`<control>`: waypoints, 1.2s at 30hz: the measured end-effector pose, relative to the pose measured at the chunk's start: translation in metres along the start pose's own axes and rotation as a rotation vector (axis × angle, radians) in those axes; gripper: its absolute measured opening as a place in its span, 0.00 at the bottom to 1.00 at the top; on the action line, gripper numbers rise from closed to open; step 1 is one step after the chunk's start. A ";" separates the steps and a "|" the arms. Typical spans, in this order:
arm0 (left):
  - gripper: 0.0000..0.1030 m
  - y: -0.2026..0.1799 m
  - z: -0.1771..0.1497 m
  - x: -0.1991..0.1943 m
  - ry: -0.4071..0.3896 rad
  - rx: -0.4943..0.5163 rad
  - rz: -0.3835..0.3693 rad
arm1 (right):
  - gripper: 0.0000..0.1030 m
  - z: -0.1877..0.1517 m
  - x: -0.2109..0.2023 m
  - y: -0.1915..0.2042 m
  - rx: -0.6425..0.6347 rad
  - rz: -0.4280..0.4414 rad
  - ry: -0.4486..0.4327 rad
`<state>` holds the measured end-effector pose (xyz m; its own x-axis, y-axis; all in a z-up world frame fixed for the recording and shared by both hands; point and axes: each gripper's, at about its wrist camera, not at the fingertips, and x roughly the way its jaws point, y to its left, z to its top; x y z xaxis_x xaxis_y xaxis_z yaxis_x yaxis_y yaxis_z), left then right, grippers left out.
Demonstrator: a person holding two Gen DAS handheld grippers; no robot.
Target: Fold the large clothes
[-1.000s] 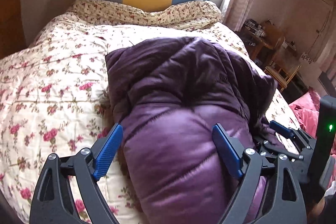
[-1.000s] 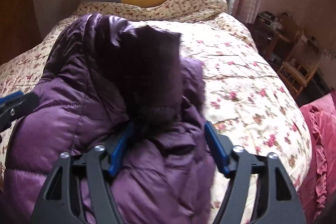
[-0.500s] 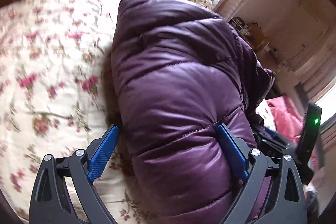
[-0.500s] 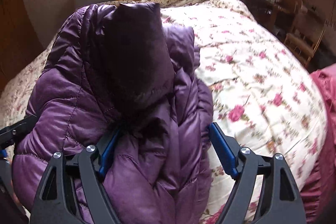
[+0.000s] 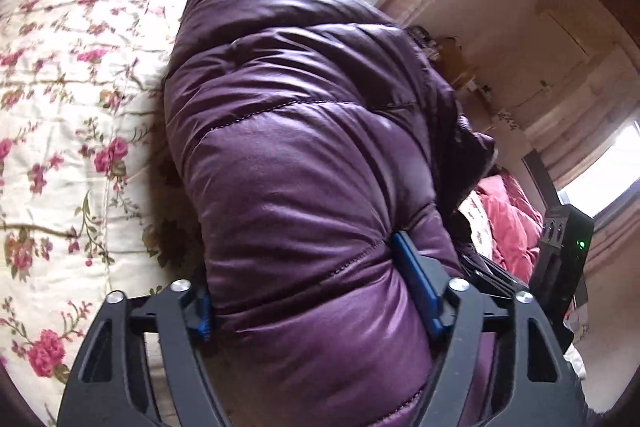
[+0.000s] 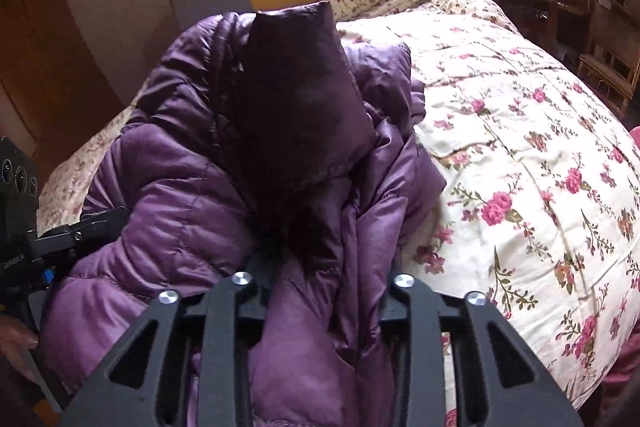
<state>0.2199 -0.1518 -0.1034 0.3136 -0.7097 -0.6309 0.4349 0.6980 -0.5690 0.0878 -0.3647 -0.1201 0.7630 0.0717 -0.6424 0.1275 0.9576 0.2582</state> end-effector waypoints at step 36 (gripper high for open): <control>0.72 0.182 -0.062 -0.211 -0.345 -0.262 0.406 | 0.26 -0.029 0.105 0.326 -0.463 0.272 0.070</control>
<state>0.1808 0.1314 -0.1064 0.6868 -0.3404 -0.6422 0.0135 0.8894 -0.4570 0.1912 -0.0373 -0.1243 0.6831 0.3374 -0.6477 -0.3738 0.9234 0.0869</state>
